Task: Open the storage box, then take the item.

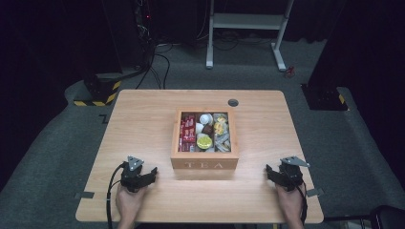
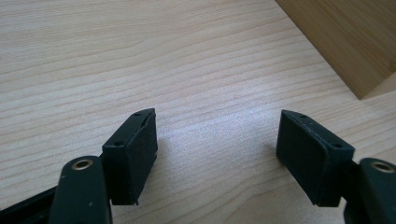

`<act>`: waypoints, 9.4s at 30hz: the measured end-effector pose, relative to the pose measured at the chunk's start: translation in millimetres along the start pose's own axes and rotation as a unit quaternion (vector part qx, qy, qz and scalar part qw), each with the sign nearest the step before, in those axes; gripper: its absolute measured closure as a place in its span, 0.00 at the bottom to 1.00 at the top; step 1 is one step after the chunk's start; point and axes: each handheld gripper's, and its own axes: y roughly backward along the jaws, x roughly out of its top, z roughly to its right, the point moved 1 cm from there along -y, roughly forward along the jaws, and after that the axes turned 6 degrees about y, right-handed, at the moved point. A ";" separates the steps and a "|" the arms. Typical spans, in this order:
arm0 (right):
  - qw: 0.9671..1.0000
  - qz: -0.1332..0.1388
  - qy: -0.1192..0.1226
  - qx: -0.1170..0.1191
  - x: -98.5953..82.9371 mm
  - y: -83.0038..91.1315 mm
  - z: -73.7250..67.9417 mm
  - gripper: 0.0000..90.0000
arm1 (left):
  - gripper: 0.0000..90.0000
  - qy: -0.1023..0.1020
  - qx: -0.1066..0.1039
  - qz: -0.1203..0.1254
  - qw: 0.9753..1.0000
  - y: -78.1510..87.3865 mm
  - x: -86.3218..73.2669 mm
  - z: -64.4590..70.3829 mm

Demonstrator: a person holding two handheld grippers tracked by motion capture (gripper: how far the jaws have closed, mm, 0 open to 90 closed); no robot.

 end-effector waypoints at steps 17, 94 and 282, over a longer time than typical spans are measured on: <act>1.000 0.000 0.002 0.001 0.1 -0.1 0.1 0.36 | 0.30 -0.004 -0.003 -0.002 1.000 -0.2 0.2 0.2; 1.000 -0.001 0.002 0.002 0.1 -0.1 0.0 0.36 | 0.73 -0.070 -0.151 0.001 0.986 7.4 25.6 86.3; 0.966 0.091 0.132 0.201 141.7 -6.2 -151.0 0.39 | 0.82 -0.041 -0.209 0.053 0.976 32.6 190.2 104.0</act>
